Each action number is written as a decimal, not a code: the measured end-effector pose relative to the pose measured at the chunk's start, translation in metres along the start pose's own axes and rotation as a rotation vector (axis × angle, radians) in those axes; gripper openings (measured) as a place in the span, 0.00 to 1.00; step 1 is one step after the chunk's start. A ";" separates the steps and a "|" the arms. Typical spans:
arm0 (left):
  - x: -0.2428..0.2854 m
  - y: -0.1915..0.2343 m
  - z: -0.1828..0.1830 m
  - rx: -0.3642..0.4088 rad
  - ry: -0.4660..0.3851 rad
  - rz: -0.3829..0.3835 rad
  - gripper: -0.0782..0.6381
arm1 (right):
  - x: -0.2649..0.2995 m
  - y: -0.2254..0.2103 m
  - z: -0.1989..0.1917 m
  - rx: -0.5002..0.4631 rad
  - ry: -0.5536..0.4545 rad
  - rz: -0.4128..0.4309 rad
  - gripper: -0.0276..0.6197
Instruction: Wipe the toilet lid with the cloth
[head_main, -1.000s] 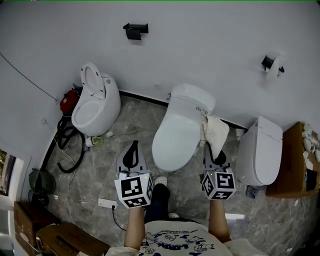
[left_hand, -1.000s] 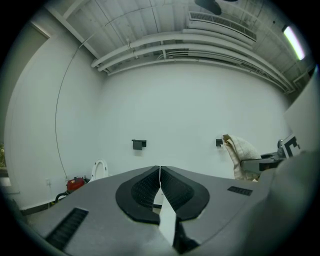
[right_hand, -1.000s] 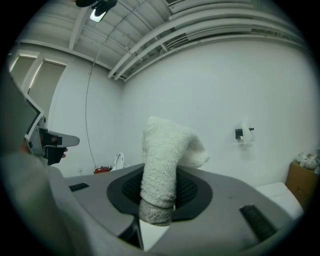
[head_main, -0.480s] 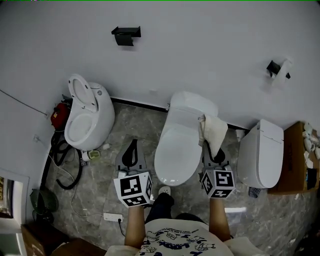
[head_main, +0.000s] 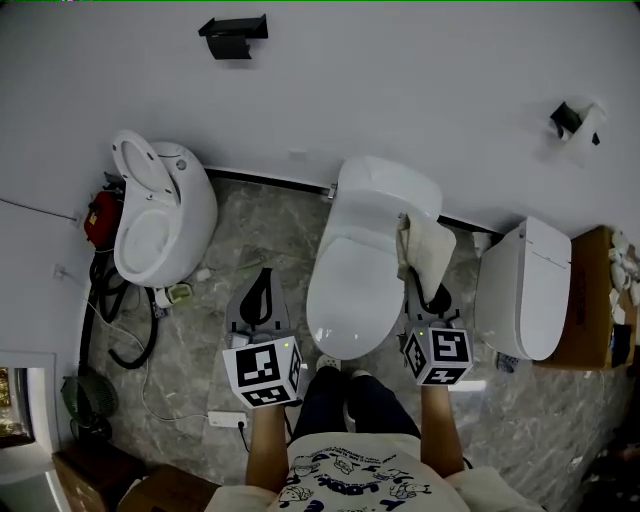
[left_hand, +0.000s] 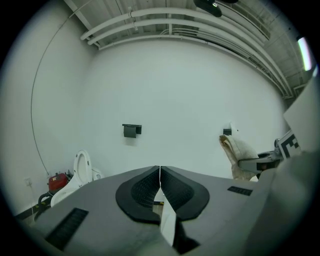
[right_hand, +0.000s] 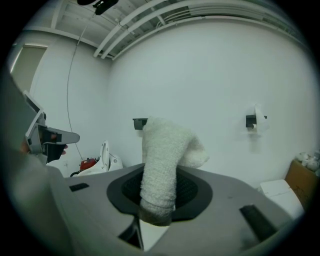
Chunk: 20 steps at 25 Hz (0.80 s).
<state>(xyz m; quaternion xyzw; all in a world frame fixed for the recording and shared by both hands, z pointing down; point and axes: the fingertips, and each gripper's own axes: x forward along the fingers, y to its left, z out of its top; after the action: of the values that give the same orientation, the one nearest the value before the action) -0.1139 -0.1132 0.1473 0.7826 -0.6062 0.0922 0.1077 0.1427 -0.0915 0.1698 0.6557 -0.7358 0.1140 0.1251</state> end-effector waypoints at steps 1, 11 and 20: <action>0.006 0.000 -0.004 -0.001 0.008 0.001 0.12 | 0.006 -0.002 -0.004 -0.002 0.011 0.002 0.19; 0.055 -0.002 -0.042 0.006 0.105 0.026 0.12 | 0.069 -0.020 -0.041 -0.023 0.117 0.052 0.19; 0.088 0.021 -0.088 0.011 0.188 0.080 0.12 | 0.129 -0.011 -0.094 -0.080 0.222 0.125 0.19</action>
<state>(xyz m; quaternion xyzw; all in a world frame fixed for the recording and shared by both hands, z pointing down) -0.1137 -0.1750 0.2575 0.7461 -0.6238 0.1726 0.1559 0.1433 -0.1825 0.3017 0.5864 -0.7608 0.1640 0.2243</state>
